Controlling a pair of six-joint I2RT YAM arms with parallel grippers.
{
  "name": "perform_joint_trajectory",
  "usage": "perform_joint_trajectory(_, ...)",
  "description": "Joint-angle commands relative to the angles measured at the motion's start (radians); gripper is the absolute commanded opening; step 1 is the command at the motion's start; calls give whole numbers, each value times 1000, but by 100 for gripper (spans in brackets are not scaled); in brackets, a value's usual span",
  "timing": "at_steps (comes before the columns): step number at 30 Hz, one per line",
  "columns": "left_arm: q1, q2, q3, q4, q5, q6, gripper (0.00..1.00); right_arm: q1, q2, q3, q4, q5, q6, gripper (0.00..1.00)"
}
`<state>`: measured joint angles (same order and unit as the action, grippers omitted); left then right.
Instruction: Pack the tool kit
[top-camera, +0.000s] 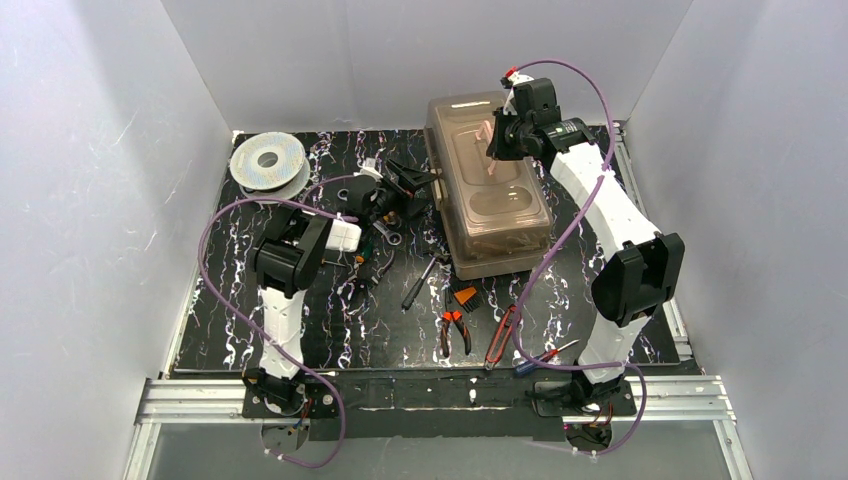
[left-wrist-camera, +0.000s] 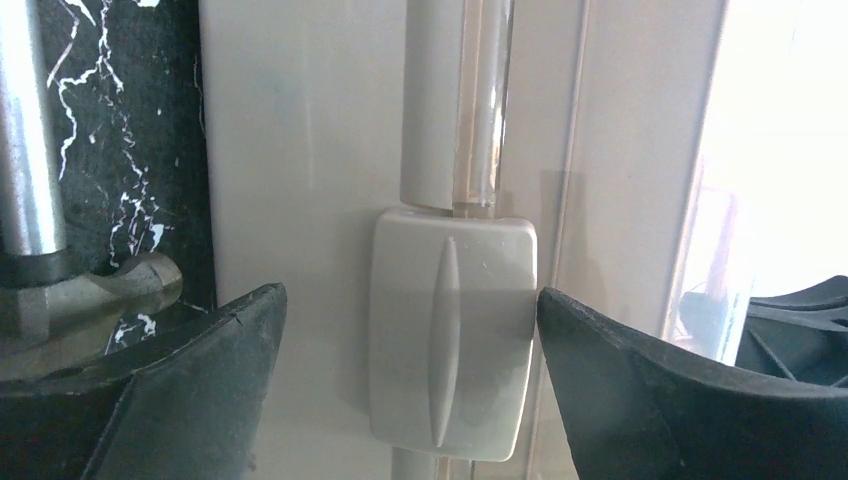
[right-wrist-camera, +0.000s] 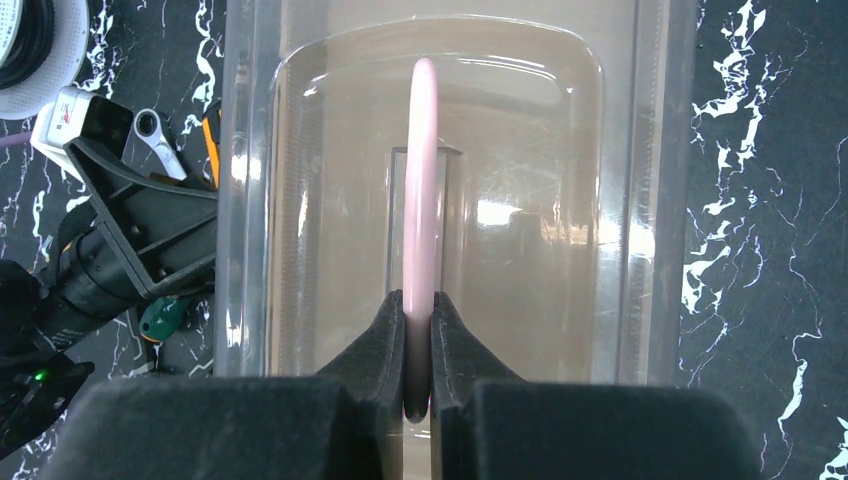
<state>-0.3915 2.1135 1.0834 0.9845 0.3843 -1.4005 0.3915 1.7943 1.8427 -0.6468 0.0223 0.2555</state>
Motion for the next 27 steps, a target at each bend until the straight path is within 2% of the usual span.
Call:
perform_joint_trajectory(1,-36,31,49,101,-3,-80,91,-3,-16,0,41,-48,-1,1)
perform_joint_trajectory(6,-46,83,54,264,-14,-217,74,-4,-11,1,39,-52,1,1)
perform_joint_trajectory(9,-55,70,30,346,-50,-287,68,-3,-8,-2,39,-52,5,1)
perform_joint_trajectory(13,-64,48,22,416,-77,-355,66,-4,-6,0,38,-65,14,1)
perform_joint_trajectory(17,-67,42,27,449,-71,-396,68,-4,-7,1,38,-73,22,1)
perform_joint_trajectory(27,-66,-10,4,478,-75,-378,48,-4,-8,0,19,-60,27,1)
